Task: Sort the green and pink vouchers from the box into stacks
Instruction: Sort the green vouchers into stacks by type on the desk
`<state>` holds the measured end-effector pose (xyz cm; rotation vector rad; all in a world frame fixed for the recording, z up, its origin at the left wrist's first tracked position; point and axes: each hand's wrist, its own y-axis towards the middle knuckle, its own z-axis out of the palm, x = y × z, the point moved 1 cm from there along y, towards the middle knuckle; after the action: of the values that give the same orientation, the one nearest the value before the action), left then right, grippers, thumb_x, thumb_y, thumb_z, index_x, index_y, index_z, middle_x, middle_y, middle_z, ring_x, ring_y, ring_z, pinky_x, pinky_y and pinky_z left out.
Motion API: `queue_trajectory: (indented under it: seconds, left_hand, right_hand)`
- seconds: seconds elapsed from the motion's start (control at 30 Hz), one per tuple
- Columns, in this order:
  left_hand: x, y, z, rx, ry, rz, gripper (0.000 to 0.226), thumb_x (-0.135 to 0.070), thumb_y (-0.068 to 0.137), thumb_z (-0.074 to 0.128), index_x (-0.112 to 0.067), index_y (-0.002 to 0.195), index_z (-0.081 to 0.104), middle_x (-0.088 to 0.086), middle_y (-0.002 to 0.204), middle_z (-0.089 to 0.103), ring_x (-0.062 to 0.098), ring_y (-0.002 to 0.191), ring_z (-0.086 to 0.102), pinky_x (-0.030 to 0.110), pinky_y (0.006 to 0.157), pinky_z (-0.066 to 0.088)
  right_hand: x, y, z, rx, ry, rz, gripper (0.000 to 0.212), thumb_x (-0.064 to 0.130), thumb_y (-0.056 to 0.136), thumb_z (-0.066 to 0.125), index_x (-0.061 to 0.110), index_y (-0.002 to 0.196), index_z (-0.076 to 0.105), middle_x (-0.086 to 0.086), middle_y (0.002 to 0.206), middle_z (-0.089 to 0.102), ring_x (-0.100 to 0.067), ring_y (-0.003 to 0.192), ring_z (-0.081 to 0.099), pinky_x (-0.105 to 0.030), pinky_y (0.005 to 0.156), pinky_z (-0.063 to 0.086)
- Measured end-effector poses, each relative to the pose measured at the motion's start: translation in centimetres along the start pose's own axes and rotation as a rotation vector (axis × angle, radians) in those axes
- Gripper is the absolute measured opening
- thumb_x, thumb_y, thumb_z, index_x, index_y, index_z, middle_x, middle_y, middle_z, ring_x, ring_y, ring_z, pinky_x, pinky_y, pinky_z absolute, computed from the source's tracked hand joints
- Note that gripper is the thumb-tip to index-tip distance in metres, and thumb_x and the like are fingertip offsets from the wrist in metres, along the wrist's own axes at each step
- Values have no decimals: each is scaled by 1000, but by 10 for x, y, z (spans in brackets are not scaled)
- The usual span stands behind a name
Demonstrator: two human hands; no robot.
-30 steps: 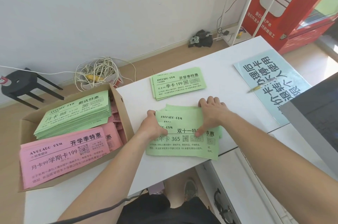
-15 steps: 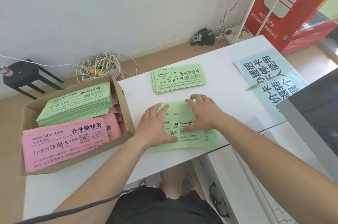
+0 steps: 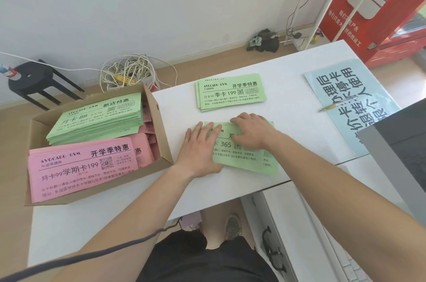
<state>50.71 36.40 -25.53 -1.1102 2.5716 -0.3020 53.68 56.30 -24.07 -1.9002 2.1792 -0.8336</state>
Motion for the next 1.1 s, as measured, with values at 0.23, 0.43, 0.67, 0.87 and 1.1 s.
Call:
queue_trajectory:
  seconds: [0.23, 0.43, 0.67, 0.87, 1.1]
  left_hand:
    - [4, 7, 2, 27, -7, -72, 129, -65, 64, 76, -34, 158, -8, -4, 166, -10, 35, 153, -12, 60, 122, 9]
    - [-1, 12, 0, -36, -90, -93, 131, -61, 65, 80, -33, 159, -7, -2, 167, -8, 34, 153, -8, 52, 124, 16]
    - [6, -7, 1, 5, -356, -316, 144, -49, 66, 89, -19, 157, -18, 12, 161, 15, 34, 145, 19, 47, 118, 26]
    - [-5, 0, 3, -83, -447, -269, 128, -34, 72, 88, -22, 160, -4, 7, 154, 37, 28, 139, 36, 42, 111, 35]
    - [-6, 4, 4, -83, -430, -269, 127, -36, 74, 86, -20, 160, -7, 7, 153, 36, 30, 136, 33, 42, 110, 34]
  right_hand:
    - [1, -1, 1, -8, -6, -18, 72, 52, 91, 55, 25, 155, 36, -2, 152, 41, -26, 136, 42, -46, 115, 31]
    - [-9, -9, -10, 3, 61, -1, 75, 51, 92, 58, 25, 157, 31, -1, 156, 39, -26, 141, 39, -41, 117, 29]
    - [-43, -64, 0, -200, 407, 555, 91, 62, 86, 64, 15, 154, 27, -12, 152, 37, -34, 140, 35, -48, 103, 41]
    - [-34, -75, 20, -179, 631, 613, 91, 54, 73, 82, 11, 139, 34, -11, 129, 53, -35, 122, 53, -45, 93, 49]
    - [-35, -59, 9, -182, 587, 597, 87, 42, 72, 82, 15, 138, 32, -8, 124, 57, -32, 115, 58, -45, 90, 51]
